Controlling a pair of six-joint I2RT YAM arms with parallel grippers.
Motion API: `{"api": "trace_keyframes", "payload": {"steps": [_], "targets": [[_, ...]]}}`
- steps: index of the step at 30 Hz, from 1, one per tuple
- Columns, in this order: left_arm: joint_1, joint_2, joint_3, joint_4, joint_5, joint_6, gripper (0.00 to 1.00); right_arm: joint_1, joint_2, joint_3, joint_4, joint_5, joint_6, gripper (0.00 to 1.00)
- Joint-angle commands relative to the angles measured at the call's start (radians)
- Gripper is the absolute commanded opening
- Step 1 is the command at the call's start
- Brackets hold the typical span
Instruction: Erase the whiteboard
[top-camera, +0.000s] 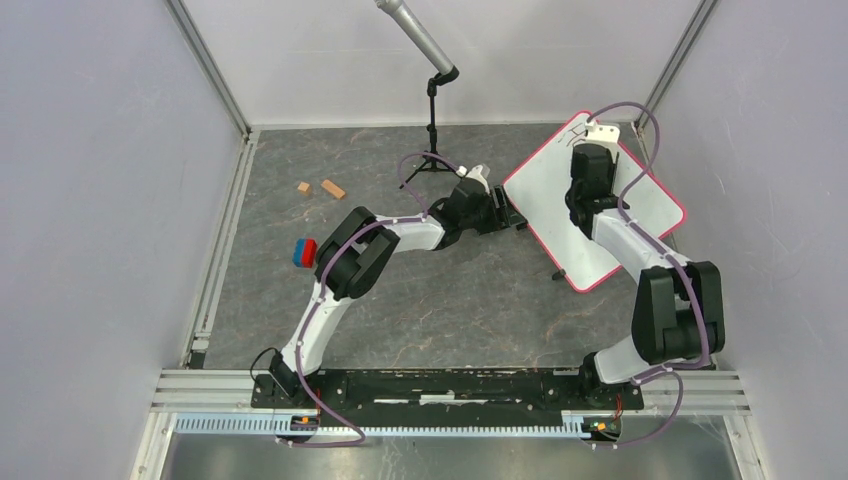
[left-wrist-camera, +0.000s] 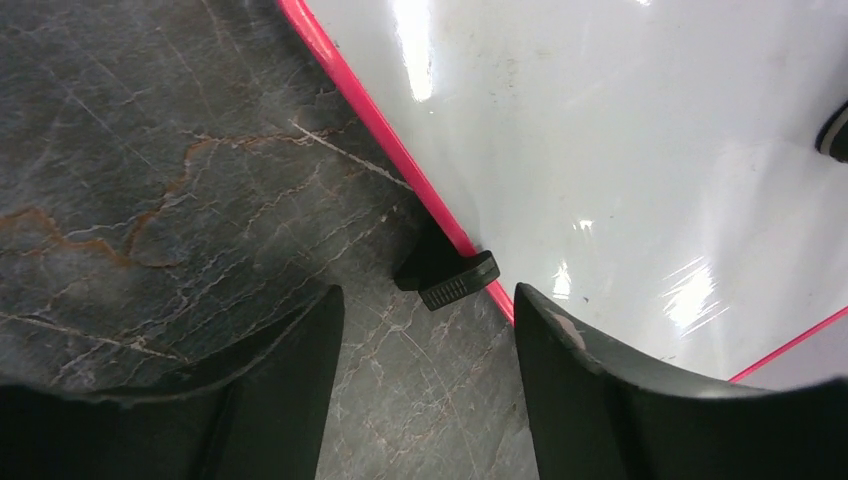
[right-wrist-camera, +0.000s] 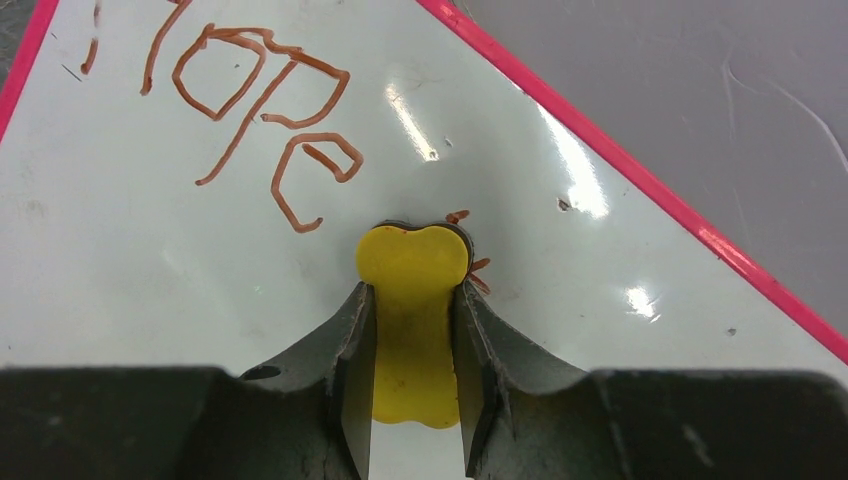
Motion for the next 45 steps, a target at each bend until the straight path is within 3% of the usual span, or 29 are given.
{"api": "trace_keyframes", "payload": {"steps": [1,3,8,15,17,24,28,34,39,45], "targets": [[-0.009,-0.027,-0.036,-0.101,-0.065,0.103,0.73,-0.013,-0.062,0.018,0.023,0.043,-0.032,0.15],[-0.01,-0.023,-0.032,-0.102,-0.074,0.102,0.75,-0.022,-0.11,-0.001,0.027,0.063,-0.06,0.17],[-0.029,0.043,0.056,-0.179,-0.091,0.101,0.75,-0.034,-0.139,-0.013,0.023,0.071,-0.106,0.4],[-0.035,0.053,0.076,-0.22,-0.123,0.086,0.62,-0.033,-0.145,-0.015,-0.041,0.035,-0.089,0.65],[-0.036,0.055,0.078,-0.219,-0.123,0.083,0.62,-0.033,-0.147,-0.03,-0.037,0.042,-0.087,0.68],[-0.033,0.067,0.081,-0.221,-0.115,0.072,0.57,-0.032,-0.103,-0.01,-0.027,0.056,-0.087,0.65],[-0.029,0.078,0.094,-0.242,-0.114,0.051,0.56,-0.031,-0.057,0.024,-0.034,0.043,-0.09,0.5],[-0.025,0.085,0.106,-0.268,-0.111,0.043,0.55,-0.01,-0.006,0.034,0.003,0.041,-0.095,0.48],[-0.023,0.09,0.121,-0.298,-0.118,0.041,0.5,0.037,0.07,0.086,0.009,0.04,-0.099,0.35],[-0.024,0.089,0.122,-0.317,-0.133,0.043,0.47,0.053,0.164,0.187,-0.019,0.076,-0.111,0.33]]}}
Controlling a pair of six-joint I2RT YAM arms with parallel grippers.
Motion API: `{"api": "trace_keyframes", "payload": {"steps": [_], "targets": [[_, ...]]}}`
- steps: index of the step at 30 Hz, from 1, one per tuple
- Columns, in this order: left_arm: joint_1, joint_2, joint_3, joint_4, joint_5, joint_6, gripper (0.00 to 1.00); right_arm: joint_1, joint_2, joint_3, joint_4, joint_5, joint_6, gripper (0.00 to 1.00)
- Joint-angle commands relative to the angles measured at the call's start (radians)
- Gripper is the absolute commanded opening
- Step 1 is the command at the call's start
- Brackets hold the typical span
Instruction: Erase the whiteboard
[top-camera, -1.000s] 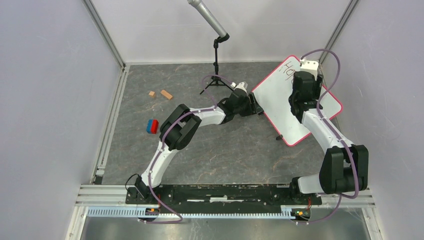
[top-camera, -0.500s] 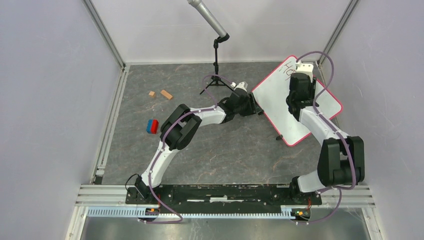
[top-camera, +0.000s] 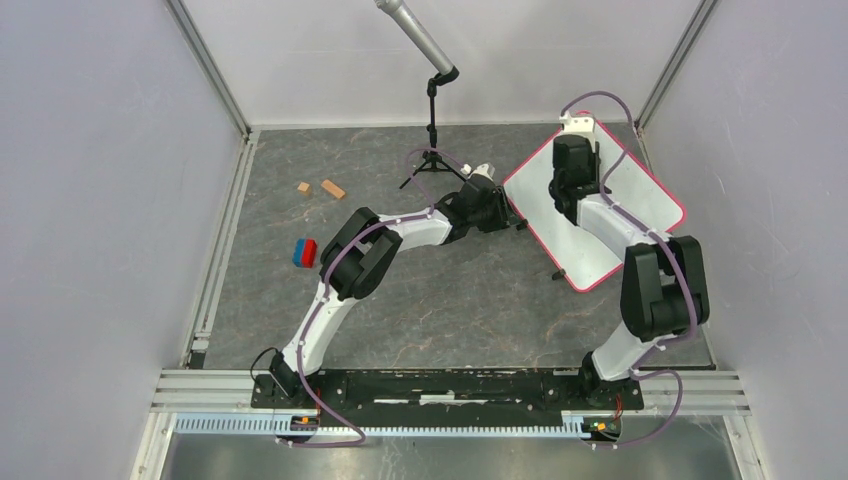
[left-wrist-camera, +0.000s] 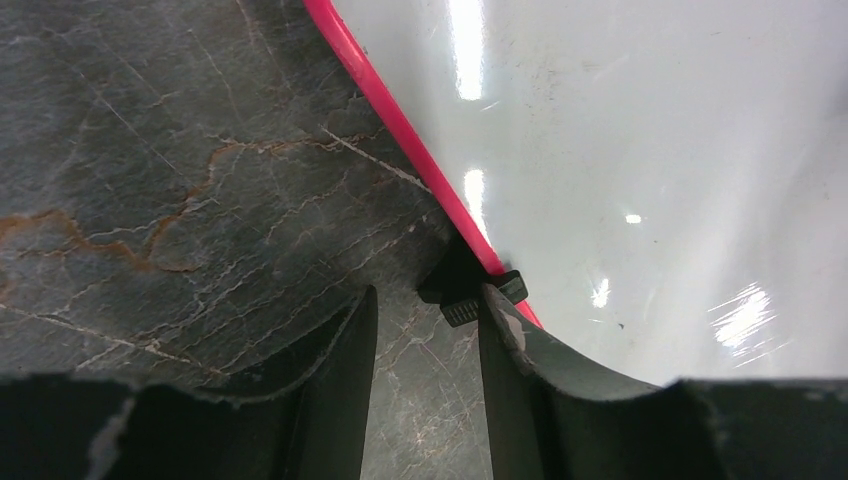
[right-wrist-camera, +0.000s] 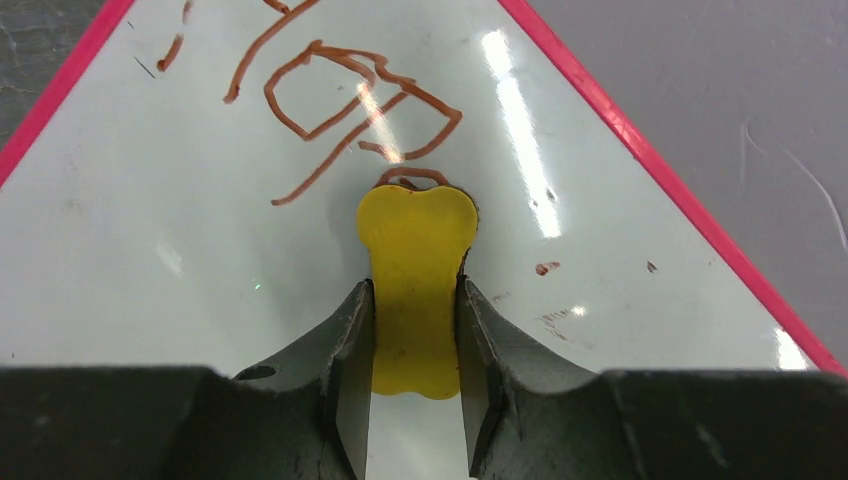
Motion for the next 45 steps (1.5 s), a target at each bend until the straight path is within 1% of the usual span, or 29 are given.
{"api": "trace_keyframes", "payload": {"steps": [1,3,5,6,10,14,16,19,23,27,29,31,34,38,40,43,45], "targets": [[-0.001,0.058,0.0,-0.118,-0.06,0.005,0.47,0.0,0.047,0.099,-0.005,0.046,-0.015,0.33],[0.0,0.059,0.002,-0.119,-0.061,0.005,0.46,-0.015,0.032,0.107,-0.015,0.067,-0.022,0.33],[-0.001,0.054,0.002,-0.121,-0.07,0.001,0.43,-0.039,-0.002,0.09,-0.018,0.068,-0.018,0.33],[-0.001,0.054,0.002,-0.146,-0.074,0.001,0.43,-0.054,-0.019,0.077,-0.024,0.068,-0.009,0.33],[-0.001,0.054,0.002,-0.151,-0.078,0.001,0.43,-0.098,-0.092,0.02,-0.035,0.081,0.011,0.34],[-0.003,0.053,0.002,-0.15,-0.076,0.005,0.42,-0.112,-0.103,0.01,-0.038,0.117,0.003,0.34],[-0.003,0.053,0.0,-0.149,-0.075,0.007,0.42,-0.114,-0.091,0.027,-0.043,0.108,0.006,0.34],[-0.003,0.053,0.0,-0.149,-0.075,0.006,0.42,-0.107,-0.063,0.053,-0.031,0.053,-0.003,0.34],[-0.003,0.053,0.002,-0.149,-0.075,0.004,0.42,-0.055,0.003,0.102,-0.022,0.035,-0.011,0.34],[-0.002,0.051,-0.002,-0.143,-0.076,0.01,0.41,-0.038,0.092,0.199,-0.029,-0.03,0.0,0.34],[-0.002,0.05,-0.006,-0.139,-0.075,0.01,0.41,-0.037,0.13,0.25,-0.055,-0.029,0.007,0.34],[-0.002,0.05,-0.009,-0.135,-0.076,0.01,0.4,-0.041,0.139,0.265,-0.056,-0.02,0.008,0.34],[-0.001,0.049,-0.01,-0.136,-0.076,0.008,0.4,-0.055,0.096,0.214,-0.085,0.0,0.021,0.34],[-0.001,0.049,-0.013,-0.132,-0.075,0.008,0.39,-0.097,-0.031,0.045,-0.037,0.004,0.057,0.34],[-0.002,0.048,-0.014,-0.131,-0.073,0.008,0.4,-0.111,-0.078,-0.013,-0.025,0.006,0.057,0.34],[-0.001,0.047,-0.016,-0.131,-0.071,0.007,0.4,-0.115,-0.093,-0.018,-0.016,0.01,0.043,0.34],[-0.001,0.049,-0.015,-0.131,-0.07,0.007,0.4,-0.114,-0.065,0.037,-0.038,0.006,0.017,0.34]]}}
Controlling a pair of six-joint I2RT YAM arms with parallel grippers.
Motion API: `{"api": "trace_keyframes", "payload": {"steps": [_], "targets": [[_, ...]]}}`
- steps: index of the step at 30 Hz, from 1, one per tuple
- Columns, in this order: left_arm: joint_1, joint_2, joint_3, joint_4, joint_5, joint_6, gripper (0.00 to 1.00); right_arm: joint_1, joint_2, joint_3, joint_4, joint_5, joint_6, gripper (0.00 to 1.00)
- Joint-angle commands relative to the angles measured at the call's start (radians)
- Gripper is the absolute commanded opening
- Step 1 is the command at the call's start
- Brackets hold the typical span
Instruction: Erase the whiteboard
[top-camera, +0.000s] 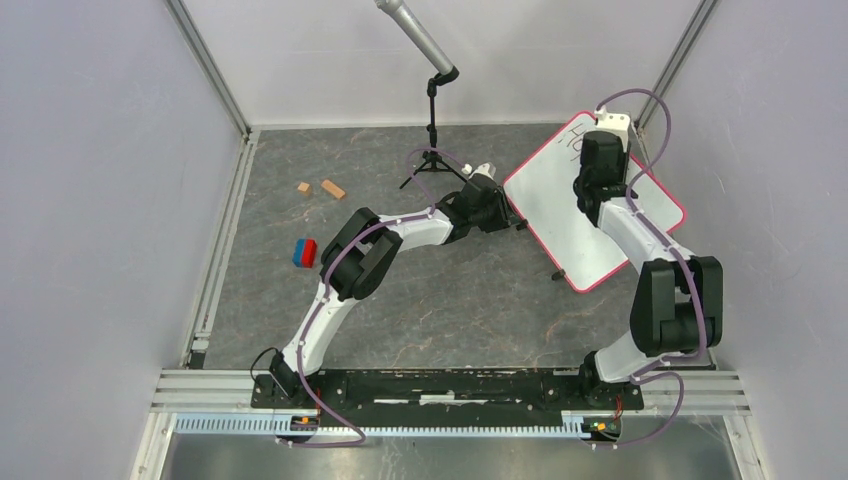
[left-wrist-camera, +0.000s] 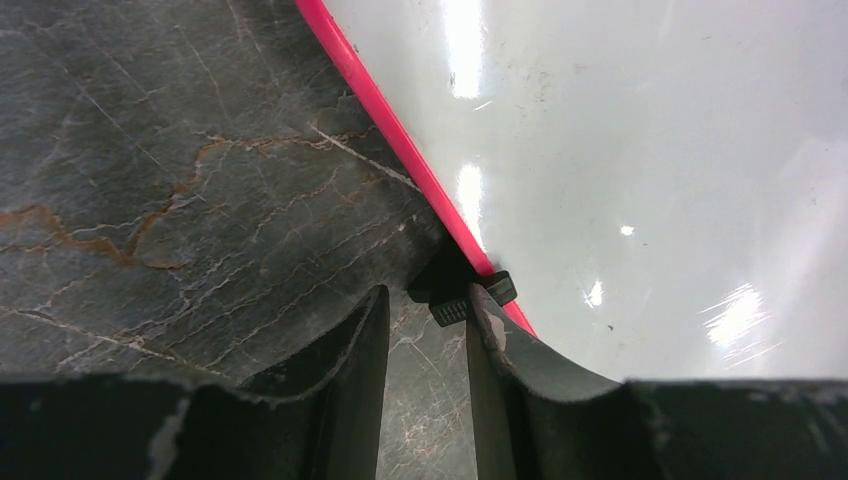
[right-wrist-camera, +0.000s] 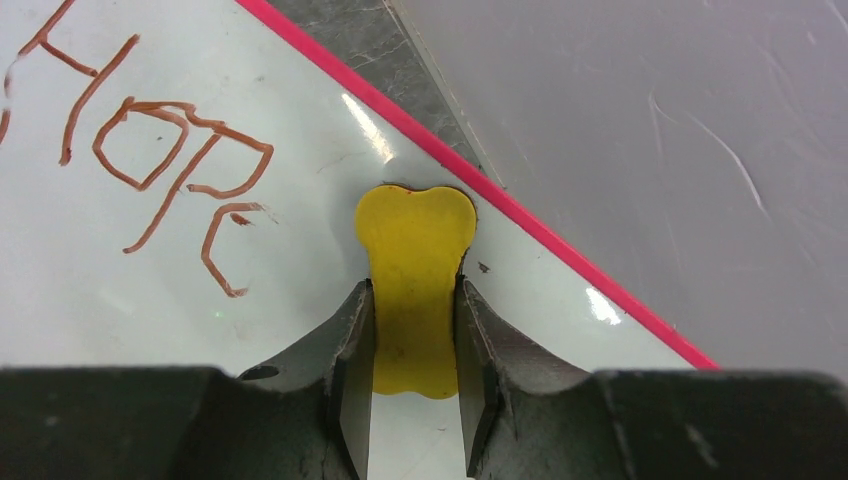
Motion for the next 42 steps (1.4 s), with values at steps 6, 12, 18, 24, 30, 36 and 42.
{"api": "trace_keyframes", "payload": {"steps": [6,12,18,24,30,36,42], "targets": [[0.0,0.048,-0.032,-0.116,-0.065,0.017,0.41,0.01,0.142,0.198,-0.055,-0.005,-0.034,0.34],[-0.001,0.049,-0.03,-0.116,-0.076,0.017,0.41,0.101,0.262,0.273,-0.044,0.02,-0.077,0.34],[-0.002,0.049,-0.028,-0.116,-0.076,0.018,0.41,0.139,0.304,0.237,-0.008,0.009,-0.065,0.34],[-0.003,0.048,-0.029,-0.116,-0.075,0.023,0.4,0.097,0.261,0.265,-0.026,0.038,-0.077,0.34],[-0.003,0.047,-0.031,-0.116,-0.076,0.027,0.4,0.014,0.205,0.322,-0.081,0.035,-0.1,0.34],[-0.003,0.028,-0.048,-0.067,-0.057,0.049,0.45,0.01,0.173,0.298,-0.068,-0.034,-0.097,0.34],[-0.003,-0.129,-0.228,0.099,-0.088,0.099,0.71,0.043,0.12,0.193,-0.003,-0.056,-0.087,0.34]]}}
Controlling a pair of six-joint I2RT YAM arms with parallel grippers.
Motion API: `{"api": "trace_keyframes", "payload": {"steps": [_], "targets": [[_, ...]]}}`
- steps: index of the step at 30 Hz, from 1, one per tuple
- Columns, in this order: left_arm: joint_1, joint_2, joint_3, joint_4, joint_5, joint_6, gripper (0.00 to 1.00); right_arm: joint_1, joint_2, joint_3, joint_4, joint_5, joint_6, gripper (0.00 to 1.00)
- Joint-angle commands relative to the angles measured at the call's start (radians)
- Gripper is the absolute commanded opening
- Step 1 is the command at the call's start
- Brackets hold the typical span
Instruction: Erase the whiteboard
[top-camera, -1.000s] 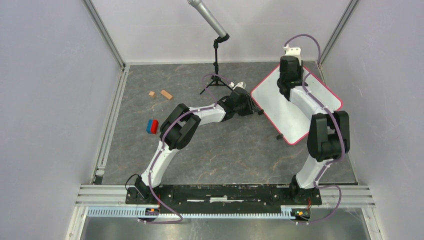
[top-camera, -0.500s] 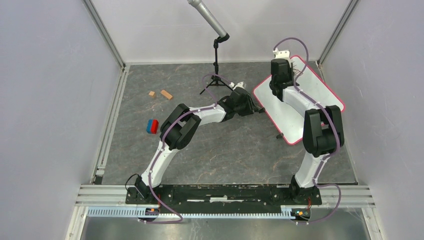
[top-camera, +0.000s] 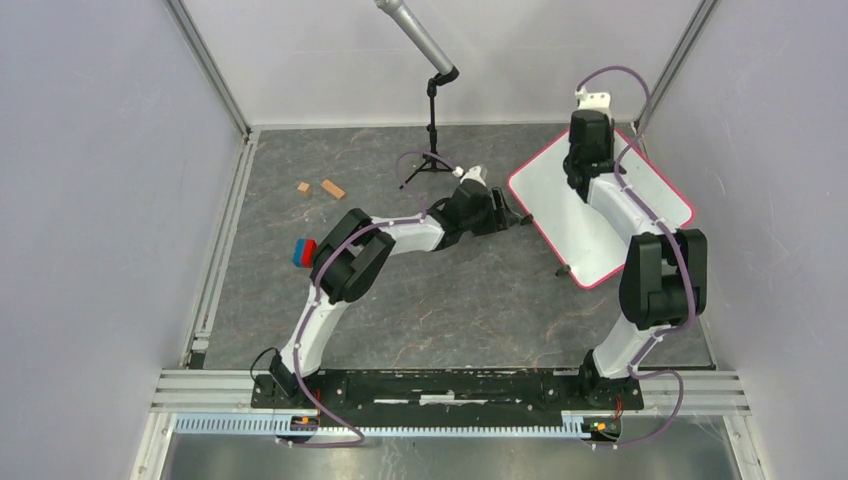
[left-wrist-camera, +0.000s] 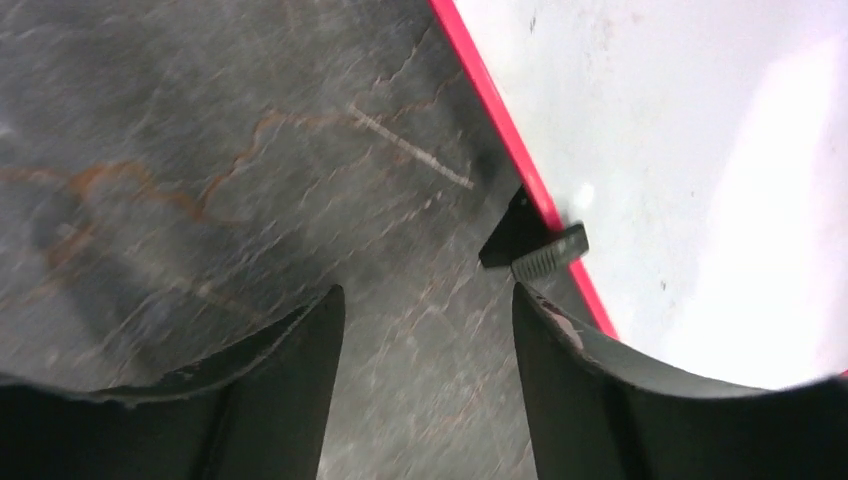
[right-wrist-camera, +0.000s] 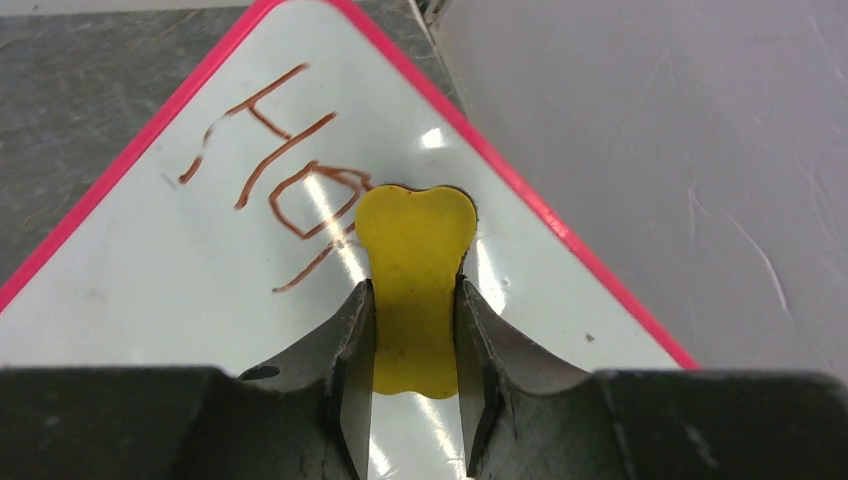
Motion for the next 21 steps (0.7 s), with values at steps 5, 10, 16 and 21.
{"api": "trace_keyframes", "payload": {"steps": [5,10,16,21], "targets": [[-0.032,-0.048,-0.058,0.014,-0.088,0.111,0.75,0.028,-0.076,-0.064,0.061,-0.022,-0.004,0.34],[-0.056,0.027,0.086,-0.117,-0.107,0.114,0.69,0.029,-0.084,-0.065,0.063,-0.026,-0.003,0.34],[-0.058,0.081,0.198,-0.221,-0.123,0.114,0.65,0.029,-0.082,-0.076,0.066,-0.019,-0.002,0.34],[-0.058,0.111,0.245,-0.279,-0.132,0.103,0.61,0.029,-0.081,-0.078,0.067,-0.017,0.0,0.34]]}}
